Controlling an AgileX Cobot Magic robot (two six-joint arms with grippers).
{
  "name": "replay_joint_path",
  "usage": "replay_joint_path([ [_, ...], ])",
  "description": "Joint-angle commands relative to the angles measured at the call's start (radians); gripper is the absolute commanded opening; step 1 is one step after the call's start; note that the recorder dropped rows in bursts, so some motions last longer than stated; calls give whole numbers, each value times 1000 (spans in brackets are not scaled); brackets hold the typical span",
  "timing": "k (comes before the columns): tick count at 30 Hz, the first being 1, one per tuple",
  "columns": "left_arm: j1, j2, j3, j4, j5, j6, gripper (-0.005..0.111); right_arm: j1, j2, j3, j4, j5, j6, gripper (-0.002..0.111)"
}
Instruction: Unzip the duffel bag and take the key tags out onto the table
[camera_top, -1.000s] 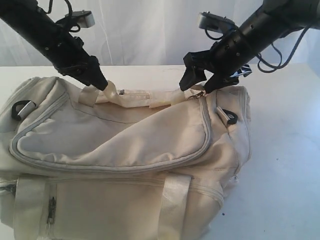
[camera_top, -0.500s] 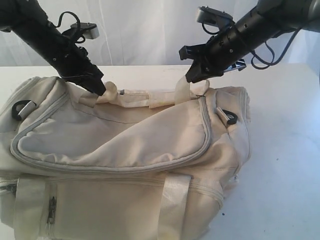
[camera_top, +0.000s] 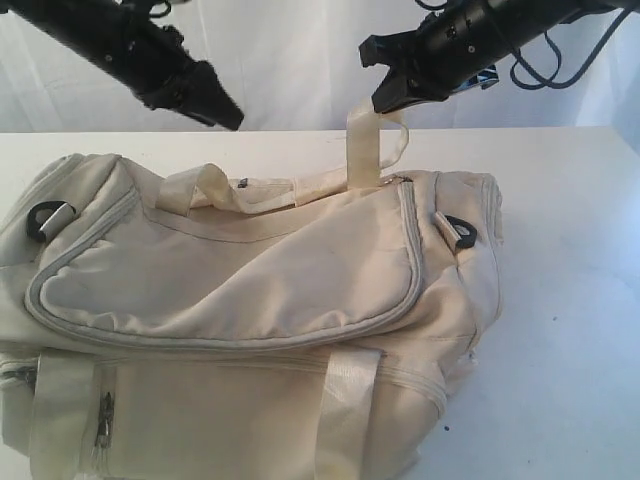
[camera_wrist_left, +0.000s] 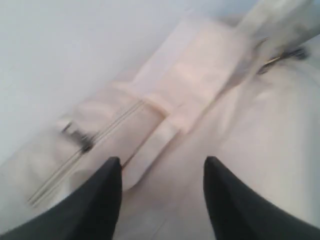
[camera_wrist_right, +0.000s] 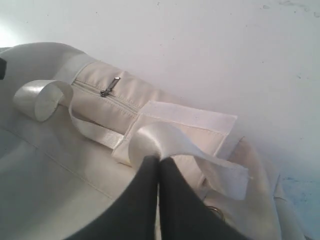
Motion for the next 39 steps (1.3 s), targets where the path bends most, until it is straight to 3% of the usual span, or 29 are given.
replay_joint_path([
  [1, -54, 5, -13, -284, 70, 219, 63, 2, -41, -10, 8, -8, -12, 0],
  [6, -178, 55, -13, -305, -66, 338, 62, 2, -47, -10, 8, 11, -12, 0],
  [11, -245, 98, -13, -290, -158, 419, 62, 2, -47, -10, 8, 14, -12, 0],
  [17, -252, 107, -13, -228, -237, 419, 62, 2, -47, -10, 8, 12, -12, 0],
  [25, -230, 111, -13, -45, -194, 397, 62, 2, -47, -10, 6, 13, -12, 0],
  [28, -175, 124, -13, -144, -171, 407, 62, 2, -47, -10, 6, 13, -12, 0],
  [32, -94, 167, -13, -476, -61, 571, 62, 2, -47, -10, 6, 16, -12, 0],
  [39, -113, 224, -13, -604, -46, 713, 62, 2, -47, -10, 6, 16, -12, 0],
])
